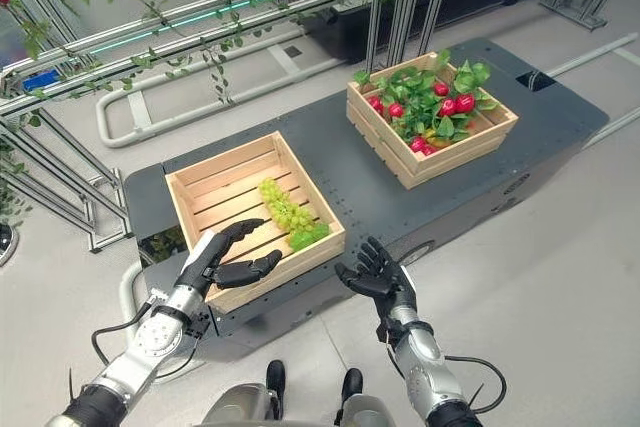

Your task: Pick up the fruits from the basket on one side to the basket on the other side

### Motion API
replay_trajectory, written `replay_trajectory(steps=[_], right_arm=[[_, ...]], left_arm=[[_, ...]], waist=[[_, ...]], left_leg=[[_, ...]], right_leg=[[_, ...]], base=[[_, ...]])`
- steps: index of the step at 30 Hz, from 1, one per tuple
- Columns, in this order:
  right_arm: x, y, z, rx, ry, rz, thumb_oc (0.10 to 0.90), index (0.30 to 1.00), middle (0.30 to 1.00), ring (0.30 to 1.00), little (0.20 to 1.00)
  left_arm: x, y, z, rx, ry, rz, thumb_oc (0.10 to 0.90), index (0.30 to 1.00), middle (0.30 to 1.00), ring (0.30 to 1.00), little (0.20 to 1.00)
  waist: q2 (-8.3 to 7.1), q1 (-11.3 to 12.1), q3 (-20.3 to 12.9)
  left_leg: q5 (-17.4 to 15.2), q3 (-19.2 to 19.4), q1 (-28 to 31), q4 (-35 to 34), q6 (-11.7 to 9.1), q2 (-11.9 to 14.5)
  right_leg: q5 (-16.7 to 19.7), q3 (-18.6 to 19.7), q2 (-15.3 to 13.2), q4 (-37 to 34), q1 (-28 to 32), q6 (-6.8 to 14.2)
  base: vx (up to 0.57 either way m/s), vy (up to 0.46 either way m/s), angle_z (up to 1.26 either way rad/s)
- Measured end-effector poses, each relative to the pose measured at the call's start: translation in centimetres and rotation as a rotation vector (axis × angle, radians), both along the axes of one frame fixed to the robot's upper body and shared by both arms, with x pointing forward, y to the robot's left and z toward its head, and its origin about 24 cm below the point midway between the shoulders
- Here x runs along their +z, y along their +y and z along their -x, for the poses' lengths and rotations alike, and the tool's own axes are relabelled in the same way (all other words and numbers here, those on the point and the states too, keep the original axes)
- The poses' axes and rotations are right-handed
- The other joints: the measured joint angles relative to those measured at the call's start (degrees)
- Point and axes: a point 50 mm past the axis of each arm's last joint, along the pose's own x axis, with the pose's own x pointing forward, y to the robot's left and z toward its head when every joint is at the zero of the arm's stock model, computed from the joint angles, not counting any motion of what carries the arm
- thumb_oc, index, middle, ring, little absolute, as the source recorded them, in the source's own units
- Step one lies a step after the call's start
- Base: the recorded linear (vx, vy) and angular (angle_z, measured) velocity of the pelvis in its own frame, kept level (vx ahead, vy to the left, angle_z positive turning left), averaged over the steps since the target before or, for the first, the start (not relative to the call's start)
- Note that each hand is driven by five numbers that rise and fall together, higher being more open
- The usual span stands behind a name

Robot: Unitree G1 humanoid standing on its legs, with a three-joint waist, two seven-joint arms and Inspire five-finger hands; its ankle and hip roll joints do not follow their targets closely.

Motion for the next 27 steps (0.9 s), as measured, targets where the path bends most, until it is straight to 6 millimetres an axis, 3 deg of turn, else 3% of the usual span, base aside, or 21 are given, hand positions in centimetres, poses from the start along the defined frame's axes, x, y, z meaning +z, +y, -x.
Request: replay_trajectory(steps=[1, 4, 8, 14, 18, 21, 23, 27], right_arm=[[-0.4, -0.1, 0.4, -0.012, 0.016, -0.004, 0.8, 0.9, 0.9, 0.9, 0.9], [-1.4, -0.3, 1.9, -0.054, 0.057, -0.026, 0.8, 0.9, 0.9, 0.9, 0.9], [-1.5, 0.4, 2.5, -0.04, 0.065, -0.044, 0.8, 0.9, 0.9, 0.9, 0.9], [0.2, 0.9, 0.5, -0.009, -0.014, -0.045, 0.8, 0.9, 0.9, 0.9, 0.9], [0.3, -0.3, 0.6, -0.004, -0.009, 0.0, 0.8, 0.9, 0.9, 0.9, 0.9], [0.8, -1.2, 0.1, 0.032, -0.015, 0.059, 0.8, 0.9, 0.9, 0.9, 0.9], [1.3, -1.6, -0.7, 0.055, -0.033, 0.078, 0.8, 0.9, 0.9, 0.9, 0.9], [4.7, -2.0, -4.3, 0.095, -0.161, 0.121, 0.8, 0.9, 0.9, 0.9, 0.9]], left_arm=[[0.7, 0.0, -0.2, 0.005, -0.031, 0.023, 0.8, 0.9, 0.9, 0.9, 0.9], [2.1, 0.9, -0.5, 0.052, -0.086, 0.068, 0.8, 0.9, 0.9, 0.9, 0.9], [3.8, 3.1, -0.9, 0.174, -0.181, 0.044, 0.8, 0.9, 0.9, 0.9, 0.9], [5.6, 5.9, -1.3, 0.194, -0.261, -0.292, 0.8, 0.9, 0.9, 0.9, 0.9], [6.6, 6.1, -2.2, 0.207, -0.342, -0.463, 0.8, 0.9, 0.9, 0.9, 0.9], [7.5, 5.9, -4.2, 0.19, -0.377, -0.584, 0.8, 0.9, 0.9, 0.9, 0.9], [7.6, 6.2, -5.4, 0.225, -0.383, -0.613, 0.8, 0.9, 0.9, 0.9, 0.9], [10.0, 6.8, -7.7, 0.32, -0.483, -0.669, 0.8, 0.9, 0.9, 0.9, 0.9]], waist=[[-0.44, -0.23, 0.09], [-1.9, -0.36, 0.03], [-1.98, -0.33, 0.0], [-1.96, -0.45, -0.02], [-1.31, -0.49, -0.43], [-0.29, -1.17, -0.03], [0.51, -1.9, 0.95], [1.31, -4.0, 9.11]], left_leg=[[3.42, 0.3, 1.87, -2.98, 0.8, 0.1], [3.18, 0.43, 3.04, -3.69, 1.92, -1.33], [2.81, 0.24, 3.2, -3.68, 2.25, -1.68], [2.89, 0.79, 3.01, -3.71, 2.06, -1.56], [3.14, 1.8, 1.4, -3.66, 1.99, -1.61], [3.8, 2.23, -1.94, -3.04, 2.32, -1.9], [3.78, 2.76, -4.0, -1.68, 2.36, -1.98], [3.63, 3.18, -8.0, 1.82, 2.15, -1.65]], right_leg=[[0.4, 0.11, 0.06, -1.23, 0.76, 0.49], [1.42, -0.17, -1.13, -2.73, 2.28, 1.43], [1.39, -0.13, -1.43, -2.7, 2.5, 1.73], [1.23, 0.21, -1.42, -2.93, 2.1, 2.0], [1.69, 1.43, -1.43, -2.7, -0.09, 2.03], [2.55, 1.74, -1.75, -2.19, -3.5, 1.97], [2.77, 2.1, -1.95, -0.93, -5.71, 1.93], [2.32, 3.09, -2.04, 3.38, -10.43, 1.2]], base=[[0.19, -0.021, -0.04], [0.19, -0.008, 0.01], [0.06, 0.005, 0.05], [0.07, 0.035, -0.04], [-0.05, 0.099, -0.11], [-0.1, 0.078, -0.09], [-0.1, 0.058, -0.16], [-0.11, 0.014, -0.08]])
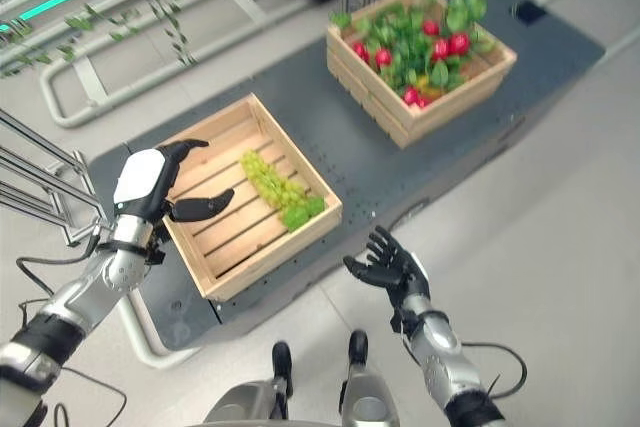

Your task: Pick up the fruits from the basket on one side to the basket on the other side

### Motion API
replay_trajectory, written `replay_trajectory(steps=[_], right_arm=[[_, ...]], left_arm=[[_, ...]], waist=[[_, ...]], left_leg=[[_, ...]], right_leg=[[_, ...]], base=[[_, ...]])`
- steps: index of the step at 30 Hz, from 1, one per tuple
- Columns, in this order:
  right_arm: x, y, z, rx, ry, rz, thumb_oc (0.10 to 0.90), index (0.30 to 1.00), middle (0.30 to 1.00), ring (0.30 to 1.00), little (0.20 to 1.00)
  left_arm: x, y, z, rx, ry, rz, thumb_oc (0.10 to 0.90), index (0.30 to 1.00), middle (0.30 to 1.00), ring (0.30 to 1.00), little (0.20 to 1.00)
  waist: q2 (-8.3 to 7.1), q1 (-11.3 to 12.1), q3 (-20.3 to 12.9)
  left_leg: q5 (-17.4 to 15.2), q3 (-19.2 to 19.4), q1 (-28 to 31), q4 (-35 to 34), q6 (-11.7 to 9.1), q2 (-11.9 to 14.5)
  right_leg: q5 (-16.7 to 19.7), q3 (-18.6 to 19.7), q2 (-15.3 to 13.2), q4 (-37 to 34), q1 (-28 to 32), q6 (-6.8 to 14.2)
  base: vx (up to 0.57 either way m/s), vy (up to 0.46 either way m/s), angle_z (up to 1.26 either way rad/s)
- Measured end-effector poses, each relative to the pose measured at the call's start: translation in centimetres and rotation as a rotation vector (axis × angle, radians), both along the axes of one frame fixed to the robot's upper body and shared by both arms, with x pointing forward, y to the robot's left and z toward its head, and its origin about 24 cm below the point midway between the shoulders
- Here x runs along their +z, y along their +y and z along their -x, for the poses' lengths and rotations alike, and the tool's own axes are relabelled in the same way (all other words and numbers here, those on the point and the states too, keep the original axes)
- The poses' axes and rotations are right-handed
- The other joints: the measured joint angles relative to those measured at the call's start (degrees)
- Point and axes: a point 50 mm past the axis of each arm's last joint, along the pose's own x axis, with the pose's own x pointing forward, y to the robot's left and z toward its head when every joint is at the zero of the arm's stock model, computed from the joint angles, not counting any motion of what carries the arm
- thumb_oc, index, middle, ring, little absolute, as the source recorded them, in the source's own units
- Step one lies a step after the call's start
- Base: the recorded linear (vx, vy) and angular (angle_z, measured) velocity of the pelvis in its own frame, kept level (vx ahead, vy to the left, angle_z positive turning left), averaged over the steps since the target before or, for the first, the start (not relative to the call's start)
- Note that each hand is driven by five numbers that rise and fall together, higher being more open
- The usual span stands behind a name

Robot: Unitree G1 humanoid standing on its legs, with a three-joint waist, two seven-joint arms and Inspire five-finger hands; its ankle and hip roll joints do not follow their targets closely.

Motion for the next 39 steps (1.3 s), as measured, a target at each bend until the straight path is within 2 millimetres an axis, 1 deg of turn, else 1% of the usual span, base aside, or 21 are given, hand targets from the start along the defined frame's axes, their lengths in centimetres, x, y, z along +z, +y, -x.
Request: replay_trajectory(steps=[1, 3, 5, 7, 8, 9, 12, 14, 15, 19, 21, 24, 27, 30, 34, 36, 39], right_arm=[[1.0, 0.0, -0.9, 0.008, -0.035, 0.01, 0.8, 0.9, 0.9, 0.9, 0.9], [2.3, 0.3, -2.2, 0.019, -0.079, 0.012, 0.8, 0.9, 0.9, 0.9, 0.9], [3.1, 0.7, -2.9, 0.036, -0.106, 0.019, 0.8, 0.9, 0.9, 0.9, 0.9], [3.9, 1.4, -3.8, 0.068, -0.131, 0.029, 0.8, 0.9, 0.9, 0.9, 0.9], [4.3, 1.5, -4.1, 0.076, -0.142, 0.036, 0.8, 0.9, 0.9, 0.9, 0.9], [4.5, 1.5, -4.2, 0.078, -0.148, 0.041, 0.8, 0.9, 0.9, 0.9, 0.9], [5.8, 1.5, -5.0, 0.085, -0.184, 0.054, 0.8, 0.9, 0.9, 0.9, 0.9], [7.0, 1.4, -5.7, 0.086, -0.218, 0.068, 0.8, 0.9, 0.9, 0.9, 0.9], [7.1, 1.4, -5.8, 0.082, -0.221, 0.07, 0.8, 0.9, 0.9, 0.9, 0.9], [7.6, 1.0, -6.1, 0.059, -0.227, 0.087, 0.8, 0.9, 0.9, 0.9, 0.9], [7.5, 0.9, -6.0, 0.055, -0.22, 0.089, 0.8, 0.9, 0.9, 0.9, 0.9], [7.8, 0.6, -6.1, 0.055, -0.221, 0.105, 0.8, 0.9, 0.9, 0.9, 0.9], [7.7, 0.7, -6.1, 0.06, -0.219, 0.108, 0.8, 0.9, 0.9, 0.9, 0.9], [7.8, 1.0, -6.2, 0.074, -0.222, 0.112, 0.8, 0.9, 0.9, 0.9, 0.9], [8.0, 1.1, -6.3, 0.076, -0.226, 0.111, 0.8, 0.9, 0.9, 0.9, 0.9], [8.2, 1.0, -6.4, 0.075, -0.232, 0.111, 0.8, 0.9, 0.9, 0.9, 0.9], [8.4, 1.1, -6.5, 0.075, -0.234, 0.104, 0.8, 0.9, 0.9, 0.9, 0.9]], left_arm=[[1.0, -0.2, -0.7, 0.002, -0.046, -0.028, 0.8, 0.9, 0.9, 0.9, 0.9], [2.0, -0.4, -1.5, 0.009, -0.086, -0.083, 0.8, 0.9, 0.9, 0.9, 0.9], [2.2, -0.8, -2.1, -0.004, -0.088, -0.157, 0.8, 0.9, 0.9, 0.9, 0.9], [2.7, -1.3, -2.7, -0.021, -0.092, -0.273, 0.8, 0.9, 0.9, 0.9, 0.9], [3.0, -1.7, -3.1, -0.035, -0.099, -0.324, 0.8, 0.9, 0.9, 0.9, 0.9], [3.3, -1.9, -3.3, -0.041, -0.105, -0.343, 0.8, 0.9, 0.9, 0.9, 0.9], [4.4, -2.1, -3.7, -0.049, -0.134, -0.416, 0.8, 0.9, 0.9, 0.9, 0.9], [6.0, -2.0, -4.1, -0.039, -0.172, -0.494, 0.8, 0.9, 0.9, 0.9, 0.9], [6.3, -2.1, -4.2, -0.036, -0.182, -0.511, 0.8, 0.9, 0.9, 0.9, 0.9], [8.9, -3.1, -5.0, -0.034, -0.253, -0.601, 0.8, 0.9, 0.9, 0.9, 0.9], [9.5, -3.4, -5.2, -0.03, -0.266, -0.628, 0.8, 0.9, 0.9, 0.9, 0.9], [10.7, -3.9, -5.5, -0.028, -0.273, -0.753, 0.8, 0.9, 0.9, 0.9, 0.9], [10.7, -4.0, -5.6, -0.018, -0.261, -0.839, 0.8, 0.9, 0.9, 0.9, 0.9], [10.8, -3.7, -5.5, -0.006, -0.26, -0.889, 0.8, 0.9, 0.9, 0.9, 0.9], [10.8, -3.4, -5.5, 0.006, -0.255, -0.969, 0.8, 0.9, 0.9, 0.9, 0.9], [10.7, -3.4, -5.5, -0.007, -0.254, -1.07, 0.8, 0.9, 0.9, 0.9, 0.9], [11.0, -3.9, -5.6, -0.029, -0.249, -1.158, 0.8, 0.9, 0.9, 0.9, 0.9]], waist=[[-0.11, -0.09, 1.91], [-0.48, -0.32, 4.89], [-0.82, -0.57, 5.23], [-1.81, -0.7, 6.14], [-2.06, -0.68, 6.31], [-2.14, -0.68, 6.36], [-2.32, -0.66, 6.47], [-2.48, -0.67, 6.57], [-2.51, -0.67, 6.58], [-2.55, -0.76, 6.6], [-2.56, -0.97, 6.61], [-2.57, -0.98, 6.61], [-2.65, -0.9, 6.62], [-2.85, -0.87, 6.62], [-3.57, -0.87, 6.6], [-3.67, -0.89, 6.58], [-3.68, -0.98, 6.58]], left_leg=[[-0.03, -0.04, -1.85, 1.3, -0.06, 0.17], [0.06, -0.02, -3.38, 2.51, -0.23, 0.43], [-0.24, 0.01, -6.43, 4.57, -0.57, 0.53], [-0.66, -0.01, -8.93, 6.88, -0.91, 0.47], [-1.24, -0.11, -10.6, 8.68, -1.0, 0.48], [-1.46, -0.12, -11.5, 9.5, -1.06, 0.45], [-2.3, -0.1, -15.58, 12.97, -1.44, 0.51], [-2.63, -0.1, -19.3, 15.32, -1.7, 0.74], [-2.64, -0.08, -20.07, 15.61, -1.71, 0.79], [-2.79, -0.14, -24.46, 17.48, -1.93, 1.01], [-2.88, -0.14, -25.63, 17.87, -1.95, 1.08], [-3.46, -0.2, -27.83, 19.14, -1.79, 1.29], [-4.47, -0.11, -28.47, 20.1, -1.64, 1.45], [-5.14, -0.11, -29.19, 21.19, -1.51, 1.66], [-5.25, -0.14, -29.36, 21.54, -1.41, 1.67], [-5.29, -0.18, -29.8, 21.94, -1.37, 1.88], [-5.45, -0.09, -30.92, 22.65, -1.12, 1.95]], right_leg=[[-0.24, 0.12, -0.05, 1.7, -1.97, -0.32], [-0.69, 0.2, -0.02, 4.0, -3.99, -0.93], [-1.93, 0.31, -0.26, 7.56, -7.69, -1.33], [-4.12, 0.49, -0.78, 12.97, -11.52, -1.88], [-5.39, 0.49, -1.23, 15.82, -13.53, -2.12], [-6.04, 0.52, -1.43, 17.02, -14.52, -2.22], [-7.81, 0.83, -1.96, 21.89, -19.21, -2.88], [-8.46, 1.27, -1.98, 24.39, -23.1, -3.14], [-8.5, 1.31, -1.98, 24.65, -23.85, -3.17], [-8.7, 1.29, -1.98, 26.27, -28.17, -3.38], [-8.47, 1.26, -1.94, 26.31, -29.09, -3.67], [-8.34, 1.1, -1.82, 26.3, -30.56, -3.67], [-8.31, 1.04, -1.77, 26.18, -30.71, -3.58], [-8.31, 0.9, -1.72, 26.09, -30.96, -3.53], [-8.26, 0.91, -1.68, 26.04, -30.97, -3.43], [-7.99, 1.18, -1.29, 25.59, -31.05, -3.11], [-7.56, 1.34, -1.11, 25.09, -31.74, -2.84]], base=[[-0.06, 0.017, -0.01], [-0.08, 0.041, 0.0], [-0.06, 0.048, 0.02], [-0.06, 0.051, 0.06], [-0.05, 0.047, 0.12], [-0.04, 0.055, 0.13], [-0.04, 0.054, 0.05], [-0.04, 0.058, 0.0], [-0.04, 0.06, 0.0], [-0.01, 0.018, 0.0], [-0.01, 0.016, 0.0], [0.0, 0.0, 0.0], [0.0, 0.008, -0.03], [0.0, 0.006, -0.03], [0.0, 0.0, 0.0], [0.01, 0.018, -0.02], [0.02, 0.037, -0.03]])
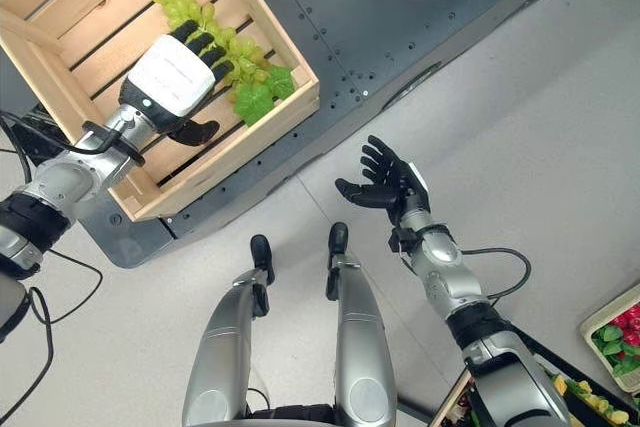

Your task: Pick up the fruits from the basket on one side to the basket on the other side

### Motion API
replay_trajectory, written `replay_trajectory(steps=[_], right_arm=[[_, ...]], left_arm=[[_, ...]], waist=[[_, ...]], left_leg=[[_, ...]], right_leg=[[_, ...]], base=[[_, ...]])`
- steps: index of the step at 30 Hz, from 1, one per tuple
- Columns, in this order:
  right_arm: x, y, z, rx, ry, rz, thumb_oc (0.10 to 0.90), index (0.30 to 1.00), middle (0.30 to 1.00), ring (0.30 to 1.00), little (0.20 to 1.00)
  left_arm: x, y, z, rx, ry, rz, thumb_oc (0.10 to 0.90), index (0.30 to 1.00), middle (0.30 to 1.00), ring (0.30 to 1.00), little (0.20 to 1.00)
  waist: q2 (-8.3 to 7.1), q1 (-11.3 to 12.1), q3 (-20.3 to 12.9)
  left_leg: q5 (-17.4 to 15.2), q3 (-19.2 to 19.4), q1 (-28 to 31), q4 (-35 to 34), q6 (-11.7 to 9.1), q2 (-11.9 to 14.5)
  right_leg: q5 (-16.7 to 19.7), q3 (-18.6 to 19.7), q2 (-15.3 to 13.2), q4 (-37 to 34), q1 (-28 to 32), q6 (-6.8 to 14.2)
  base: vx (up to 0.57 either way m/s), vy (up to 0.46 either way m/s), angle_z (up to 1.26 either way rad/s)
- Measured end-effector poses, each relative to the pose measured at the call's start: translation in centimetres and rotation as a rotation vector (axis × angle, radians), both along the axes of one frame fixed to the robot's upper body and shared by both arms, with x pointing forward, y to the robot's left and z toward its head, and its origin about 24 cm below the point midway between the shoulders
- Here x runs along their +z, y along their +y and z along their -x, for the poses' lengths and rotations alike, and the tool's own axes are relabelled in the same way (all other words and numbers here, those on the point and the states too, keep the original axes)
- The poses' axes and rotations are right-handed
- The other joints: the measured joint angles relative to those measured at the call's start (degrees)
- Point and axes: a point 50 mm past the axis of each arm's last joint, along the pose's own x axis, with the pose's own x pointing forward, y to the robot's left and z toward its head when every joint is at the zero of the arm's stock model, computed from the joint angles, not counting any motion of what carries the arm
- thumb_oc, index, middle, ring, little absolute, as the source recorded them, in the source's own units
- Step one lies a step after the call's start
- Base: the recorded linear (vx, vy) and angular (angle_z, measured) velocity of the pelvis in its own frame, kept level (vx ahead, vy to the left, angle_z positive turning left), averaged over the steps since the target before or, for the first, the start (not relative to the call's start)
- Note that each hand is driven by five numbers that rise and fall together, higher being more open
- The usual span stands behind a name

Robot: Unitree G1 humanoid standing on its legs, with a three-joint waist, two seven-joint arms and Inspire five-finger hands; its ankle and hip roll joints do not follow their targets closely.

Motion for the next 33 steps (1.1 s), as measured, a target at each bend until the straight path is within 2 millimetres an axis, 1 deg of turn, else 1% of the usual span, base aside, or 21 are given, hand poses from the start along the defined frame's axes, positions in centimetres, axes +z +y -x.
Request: replay_trajectory(steps=[2, 3, 7, 11, 12, 15, 22, 30, 33], right_arm=[[0.1, -0.1, 0.0, -0.003, 0.004, -0.024, 0.8, 0.9, 0.9, 0.9, 0.9], [0.3, -0.3, -0.1, -0.005, 0.0, -0.019, 0.8, 0.9, 0.9, 0.9, 0.9], [0.2, -0.4, -0.1, -0.008, 0.008, -0.02, 0.8, 0.9, 0.9, 0.9, 0.9], [0.2, -0.3, 0.0, -0.004, 0.009, -0.019, 0.8, 0.9, 0.9, 0.9, 0.9], [0.3, -0.3, 0.0, -0.002, 0.006, -0.02, 0.8, 0.9, 0.9, 0.9, 0.9], [0.4, -0.2, -0.1, 0.0, 0.0, -0.02, 0.8, 0.9, 0.9, 0.9, 0.9], [0.4, -0.1, -0.1, 0.003, 0.0, -0.022, 0.8, 0.9, 0.9, 0.9, 0.9], [0.7, 0.2, -0.3, 0.009, -0.011, -0.026, 0.8, 0.9, 0.9, 0.9, 0.9], [0.7, 0.2, -0.3, 0.009, -0.009, -0.026, 0.8, 0.9, 0.9, 0.9, 0.9]], left_arm=[[0.6, -0.5, -0.2, -0.004, -0.009, -0.042, 0.8, 0.9, 0.9, 0.9, 0.9], [1.8, -1.0, -0.3, -0.017, -0.044, -0.074, 0.8, 0.9, 0.9, 0.9, 0.9], [4.3, -1.5, -0.4, -0.029, -0.133, -0.113, 0.8, 0.9, 0.9, 0.9, 0.9], [4.9, -1.0, -0.4, -0.031, -0.185, -0.114, 0.8, 0.9, 0.9, 0.9, 0.9], [4.9, -0.6, -0.5, -0.025, -0.204, -0.119, 0.8, 0.9, 0.9, 0.9, 0.9], [5.0, 0.0, -0.5, -0.012, -0.23, -0.13, 0.8, 0.9, 0.9, 0.9, 0.9], [5.4, 0.1, -0.3, -0.032, -0.307, -0.133, 0.8, 0.9, 0.9, 0.9, 0.9], [5.4, 0.3, -0.4, -0.014, -0.303, -0.125, 0.8, 0.9, 0.9, 0.9, 0.9], [5.8, 0.3, -0.4, -0.006, -0.305, -0.103, 0.8, 0.9, 0.9, 0.9, 0.9]], waist=[[-0.05, -0.09, -0.02], [-0.09, -0.02, 0.0], [-0.57, -0.69, 0.02], [-0.8, -1.99, 0.01], [-0.88, -2.48, 0.0], [-0.97, -2.94, -0.04], [-1.0, -2.85, -0.05], [-1.0, -2.88, -0.05], [-1.0, -2.94, -0.05]], left_leg=[[-0.19, 0.18, -1.35, 0.62, 0.23, -0.04], [-0.19, 0.21, -2.75, 0.91, 0.31, -0.08], [-0.51, 0.51, -5.19, 1.76, 0.77, -0.16], [-0.93, 1.09, -5.31, 1.86, 1.13, -0.17], [-1.03, 1.46, -5.34, 1.92, 1.25, -0.16], [-1.35, 1.5, -5.46, 2.38, 1.33, -0.14], [-1.34, 1.63, -6.36, 2.4, 1.35, -0.18], [-1.38, 1.68, -6.75, 2.42, 1.4, -0.23], [-1.37, 1.69, -7.22, 2.52, 1.41, -0.23]], right_leg=[[0.17, 0.25, 0.07, 0.05, -1.18, 0.18], [0.54, 0.27, 0.04, 0.02, -2.4, 0.31], [1.31, 0.98, 0.08, -0.14, -4.66, 0.4], [1.54, 1.55, 0.11, -0.7, -4.74, 0.76], [1.6, 1.66, 0.08, -0.77, -4.78, 0.85], [1.67, 1.84, 0.11, -0.8, -4.83, 0.95], [1.94, 2.09, 0.15, -0.94, -5.81, 1.03], [1.96, 2.1, 0.11, -0.95, -6.22, 1.05], [2.0, 2.15, 0.14, -0.94, -6.69, 1.08]], base=[[0.01, 0.043, -0.03], [0.01, 0.041, -0.03], [0.01, 0.028, -0.07], [0.0, 0.008, -0.07], [0.0, 0.005, -0.05], [0.01, 0.008, -0.04], [0.0, 0.0, 0.0], [0.0, 0.0, 0.0], [0.0, 0.0, 0.0]])
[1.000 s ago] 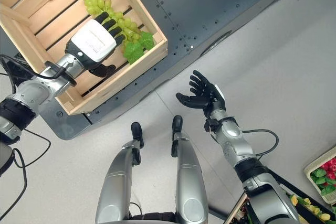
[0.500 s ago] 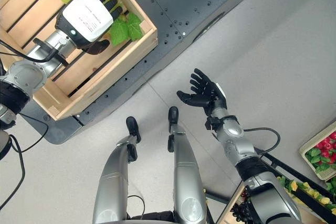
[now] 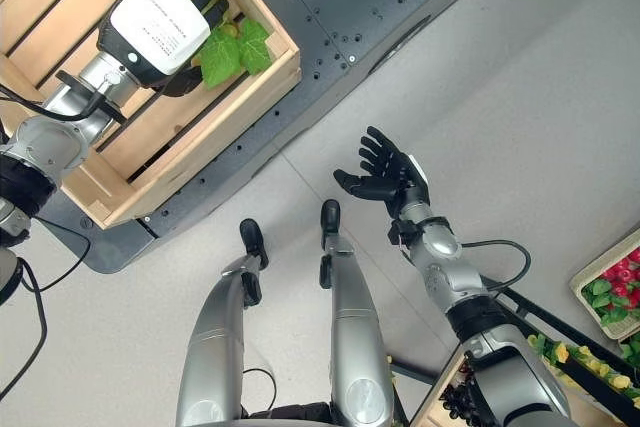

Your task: Pick up the fruits from the basket on one side to the basket on the other side

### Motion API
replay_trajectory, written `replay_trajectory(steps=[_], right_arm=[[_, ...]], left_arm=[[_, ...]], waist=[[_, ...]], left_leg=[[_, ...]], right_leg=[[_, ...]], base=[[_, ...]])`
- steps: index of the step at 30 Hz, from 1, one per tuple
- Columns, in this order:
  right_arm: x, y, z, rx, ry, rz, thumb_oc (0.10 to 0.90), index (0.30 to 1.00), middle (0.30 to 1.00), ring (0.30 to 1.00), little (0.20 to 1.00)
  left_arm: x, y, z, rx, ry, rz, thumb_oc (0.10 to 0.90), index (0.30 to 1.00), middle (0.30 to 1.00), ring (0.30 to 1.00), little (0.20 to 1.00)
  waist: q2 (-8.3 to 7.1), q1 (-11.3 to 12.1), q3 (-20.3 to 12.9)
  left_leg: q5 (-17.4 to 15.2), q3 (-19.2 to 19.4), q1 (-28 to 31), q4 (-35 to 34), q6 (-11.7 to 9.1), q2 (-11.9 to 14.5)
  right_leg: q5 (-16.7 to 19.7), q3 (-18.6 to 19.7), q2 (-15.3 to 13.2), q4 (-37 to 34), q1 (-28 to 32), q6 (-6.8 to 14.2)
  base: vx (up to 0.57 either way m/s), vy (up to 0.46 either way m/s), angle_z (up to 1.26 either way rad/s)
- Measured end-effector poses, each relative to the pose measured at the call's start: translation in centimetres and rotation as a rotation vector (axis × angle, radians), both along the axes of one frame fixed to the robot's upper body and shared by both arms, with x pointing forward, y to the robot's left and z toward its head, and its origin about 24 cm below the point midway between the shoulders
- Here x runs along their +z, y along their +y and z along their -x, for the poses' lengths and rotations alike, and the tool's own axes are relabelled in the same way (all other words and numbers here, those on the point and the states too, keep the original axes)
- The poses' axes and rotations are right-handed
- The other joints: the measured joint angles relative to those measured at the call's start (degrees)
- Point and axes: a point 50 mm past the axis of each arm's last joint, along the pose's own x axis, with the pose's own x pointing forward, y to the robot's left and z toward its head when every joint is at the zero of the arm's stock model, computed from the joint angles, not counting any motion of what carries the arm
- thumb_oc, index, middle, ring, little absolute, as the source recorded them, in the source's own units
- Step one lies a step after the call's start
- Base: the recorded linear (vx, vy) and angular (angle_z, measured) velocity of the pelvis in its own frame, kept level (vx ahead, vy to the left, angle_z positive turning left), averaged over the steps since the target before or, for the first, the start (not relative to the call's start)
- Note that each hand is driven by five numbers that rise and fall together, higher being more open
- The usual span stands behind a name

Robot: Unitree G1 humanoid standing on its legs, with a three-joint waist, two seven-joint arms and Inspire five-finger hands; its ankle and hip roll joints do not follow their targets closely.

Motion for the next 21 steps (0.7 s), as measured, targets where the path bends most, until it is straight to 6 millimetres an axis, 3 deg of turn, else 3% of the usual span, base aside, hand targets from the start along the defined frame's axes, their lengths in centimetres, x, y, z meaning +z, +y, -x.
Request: replay_trajectory(steps=[9, 21], right_arm=[[1.1, 0.8, 0.0, 0.031, -0.045, -0.002, 0.8, 0.9, 0.9, 0.9, 0.9], [1.9, 1.0, -0.3, 0.023, -0.067, -0.004, 0.8, 0.9, 0.9, 0.9, 0.9]], left_arm=[[1.7, -0.7, -0.7, 0.012, 0.02, 0.179, 0.8, 0.9, 0.9, 0.9, 0.9], [4.5, -1.8, -0.5, 0.027, 0.01, 0.192, 0.8, 0.9, 0.9, 0.9, 0.9]], waist=[[-0.02, -0.05, -0.01], [-0.21, 0.15, -0.12]], left_leg=[[-0.02, 0.24, -2.86, 0.38, 0.07, -0.03], [0.27, 0.4, -5.52, 0.49, 0.46, -0.69]], right_leg=[[0.3, 0.49, 0.05, 0.13, -2.92, 0.08], [0.94, 0.96, -0.42, 0.0, -5.57, 0.66]], base=[[0.0, 0.0, 0.0], [0.0, 0.0, 0.0]])
